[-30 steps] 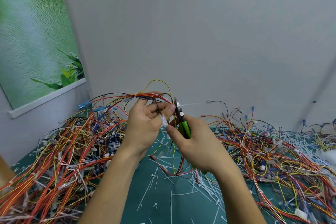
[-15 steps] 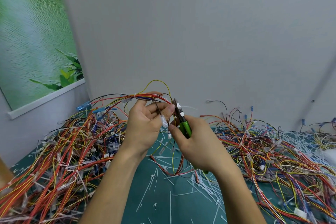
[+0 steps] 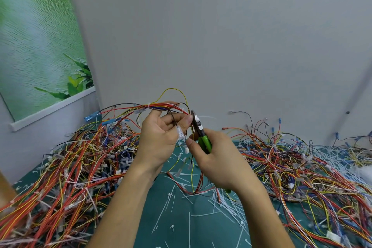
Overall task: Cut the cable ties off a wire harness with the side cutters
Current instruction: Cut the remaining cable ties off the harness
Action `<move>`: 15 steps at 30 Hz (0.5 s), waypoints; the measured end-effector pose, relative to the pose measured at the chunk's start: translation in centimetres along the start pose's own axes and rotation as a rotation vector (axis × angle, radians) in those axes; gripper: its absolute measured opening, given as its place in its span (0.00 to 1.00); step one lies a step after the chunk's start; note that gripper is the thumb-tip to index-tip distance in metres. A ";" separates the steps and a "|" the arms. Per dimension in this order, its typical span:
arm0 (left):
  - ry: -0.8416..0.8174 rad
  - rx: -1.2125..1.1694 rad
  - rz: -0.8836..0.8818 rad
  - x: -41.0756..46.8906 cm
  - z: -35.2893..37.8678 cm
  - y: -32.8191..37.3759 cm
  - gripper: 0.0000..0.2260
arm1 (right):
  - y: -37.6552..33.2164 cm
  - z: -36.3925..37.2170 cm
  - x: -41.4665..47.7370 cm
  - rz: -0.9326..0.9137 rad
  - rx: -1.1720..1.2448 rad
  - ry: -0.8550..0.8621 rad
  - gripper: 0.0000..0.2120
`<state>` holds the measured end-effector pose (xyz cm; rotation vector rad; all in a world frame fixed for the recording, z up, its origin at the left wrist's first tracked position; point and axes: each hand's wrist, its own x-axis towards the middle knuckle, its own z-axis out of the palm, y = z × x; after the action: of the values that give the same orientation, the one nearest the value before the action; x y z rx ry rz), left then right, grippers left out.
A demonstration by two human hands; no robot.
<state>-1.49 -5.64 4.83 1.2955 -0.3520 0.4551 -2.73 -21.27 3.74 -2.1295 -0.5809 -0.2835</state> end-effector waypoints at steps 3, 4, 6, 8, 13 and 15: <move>-0.006 0.003 0.000 -0.1 0.0 0.1 0.16 | 0.0 -0.1 0.0 0.011 -0.015 0.007 0.13; -0.006 0.004 0.001 -0.1 0.0 0.1 0.16 | -0.1 -0.1 0.0 0.011 -0.017 0.010 0.13; -0.009 0.002 0.002 -0.1 0.0 0.1 0.16 | -0.1 0.0 -0.1 0.012 -0.013 0.012 0.13; -0.010 -0.005 0.001 -0.1 0.0 0.2 0.17 | -0.1 0.0 -0.1 0.010 -0.003 0.009 0.12; -0.025 -0.029 0.002 0.0 0.0 0.5 0.19 | -0.3 0.1 -0.1 0.022 0.069 -0.022 0.10; -0.026 -0.036 0.003 0.0 -0.1 0.7 0.20 | -0.4 0.2 -0.1 0.024 0.079 -0.031 0.10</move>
<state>-1.86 -5.39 5.35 1.2670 -0.3826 0.4327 -3.05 -20.98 3.89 -2.0667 -0.5750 -0.2113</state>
